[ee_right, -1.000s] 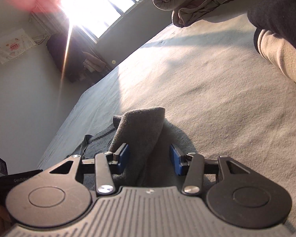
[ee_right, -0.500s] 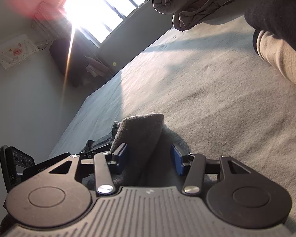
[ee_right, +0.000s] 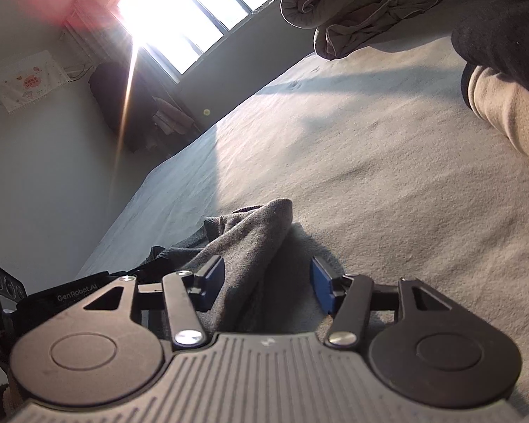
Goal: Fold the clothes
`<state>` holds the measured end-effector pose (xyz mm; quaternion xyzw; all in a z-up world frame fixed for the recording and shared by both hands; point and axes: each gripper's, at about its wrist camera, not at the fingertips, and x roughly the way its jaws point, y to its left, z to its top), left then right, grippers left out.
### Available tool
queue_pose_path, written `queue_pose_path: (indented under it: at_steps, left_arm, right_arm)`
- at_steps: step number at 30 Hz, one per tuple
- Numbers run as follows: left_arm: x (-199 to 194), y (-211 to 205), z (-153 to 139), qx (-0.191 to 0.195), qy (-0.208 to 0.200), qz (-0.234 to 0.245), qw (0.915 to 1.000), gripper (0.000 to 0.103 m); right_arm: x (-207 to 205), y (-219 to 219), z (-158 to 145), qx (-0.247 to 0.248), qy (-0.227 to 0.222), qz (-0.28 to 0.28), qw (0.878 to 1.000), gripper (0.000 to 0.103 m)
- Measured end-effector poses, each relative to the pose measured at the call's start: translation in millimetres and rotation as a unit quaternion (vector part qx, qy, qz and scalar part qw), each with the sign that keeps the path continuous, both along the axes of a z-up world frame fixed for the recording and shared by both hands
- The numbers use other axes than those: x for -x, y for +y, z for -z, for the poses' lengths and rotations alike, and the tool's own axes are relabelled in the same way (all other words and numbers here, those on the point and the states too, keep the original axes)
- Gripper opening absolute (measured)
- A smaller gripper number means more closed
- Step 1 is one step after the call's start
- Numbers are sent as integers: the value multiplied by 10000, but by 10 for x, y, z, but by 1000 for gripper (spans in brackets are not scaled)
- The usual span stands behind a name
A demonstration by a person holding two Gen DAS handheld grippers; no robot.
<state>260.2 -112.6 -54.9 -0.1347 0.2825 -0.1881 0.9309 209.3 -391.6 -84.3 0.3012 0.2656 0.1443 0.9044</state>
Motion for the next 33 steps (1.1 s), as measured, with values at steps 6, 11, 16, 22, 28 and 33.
queue_pose_path:
  at_steps: [6,11,16,22,28,33]
  left_arm:
    - [35,132,-35,-237,97,-463,9986,4]
    - [48,184,-11,-515,229,-811,9951,6]
    - [-2,325,80,-198,473,-823,9953,22]
    - [-46,377,173,65,552,-779,9954,9]
    - [-19,282,149,-131,409,-769,9961,11]
    - [32,350,100,-49,632,-768,9950,40]
  right_arm:
    - [-8,67,-22,282,-44,9,9996,58]
    - [-15,154,-45,483,-151,-41,9987,58]
    - [-45,248,-52,524,-237,-257,9980,56]
    - [-119,452,-4,830,-86,-511,9952,11]
    - [-77,424,-32,1006,-118,-94,9948,9]
    - [-91,407,0,929,-24,-227,9954,16]
